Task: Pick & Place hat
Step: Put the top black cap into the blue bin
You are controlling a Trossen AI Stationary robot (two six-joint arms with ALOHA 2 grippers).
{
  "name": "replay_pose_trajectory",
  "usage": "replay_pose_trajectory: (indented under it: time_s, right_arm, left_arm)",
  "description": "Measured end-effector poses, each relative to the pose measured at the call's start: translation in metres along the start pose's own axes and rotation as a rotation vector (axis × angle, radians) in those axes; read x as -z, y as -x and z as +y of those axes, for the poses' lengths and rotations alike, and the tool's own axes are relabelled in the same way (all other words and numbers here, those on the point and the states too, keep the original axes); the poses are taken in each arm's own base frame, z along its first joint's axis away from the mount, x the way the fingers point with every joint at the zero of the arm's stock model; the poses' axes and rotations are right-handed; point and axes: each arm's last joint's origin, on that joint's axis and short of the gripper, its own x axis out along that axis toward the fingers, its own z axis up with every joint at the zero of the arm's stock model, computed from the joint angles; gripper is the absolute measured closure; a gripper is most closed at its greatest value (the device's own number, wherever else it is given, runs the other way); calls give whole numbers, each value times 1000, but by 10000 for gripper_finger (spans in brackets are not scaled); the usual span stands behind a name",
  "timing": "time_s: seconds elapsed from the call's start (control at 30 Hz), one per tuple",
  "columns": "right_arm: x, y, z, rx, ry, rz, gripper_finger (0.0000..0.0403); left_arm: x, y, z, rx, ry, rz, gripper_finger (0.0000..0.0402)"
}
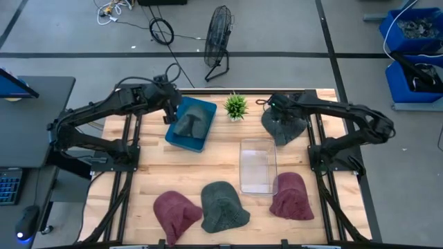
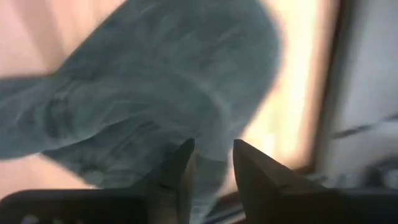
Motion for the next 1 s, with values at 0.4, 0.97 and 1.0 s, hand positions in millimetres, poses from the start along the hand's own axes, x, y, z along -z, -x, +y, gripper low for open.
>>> replay_pose_trajectory:
  time_s: [0.4,0.97,1.0]
  right_arm:
    - [2,-30,-17,-22,20,114,294]
    - [0,-36,-37,55,67,28,248]
    - [2,-37,-37,45,66,47,253]
  left_arm:
    - [2,0,-1,7,-8,14,223]
    - [2,0,-1,10,-3,21,223]
    - [2,0,-1,11,1,23,223]
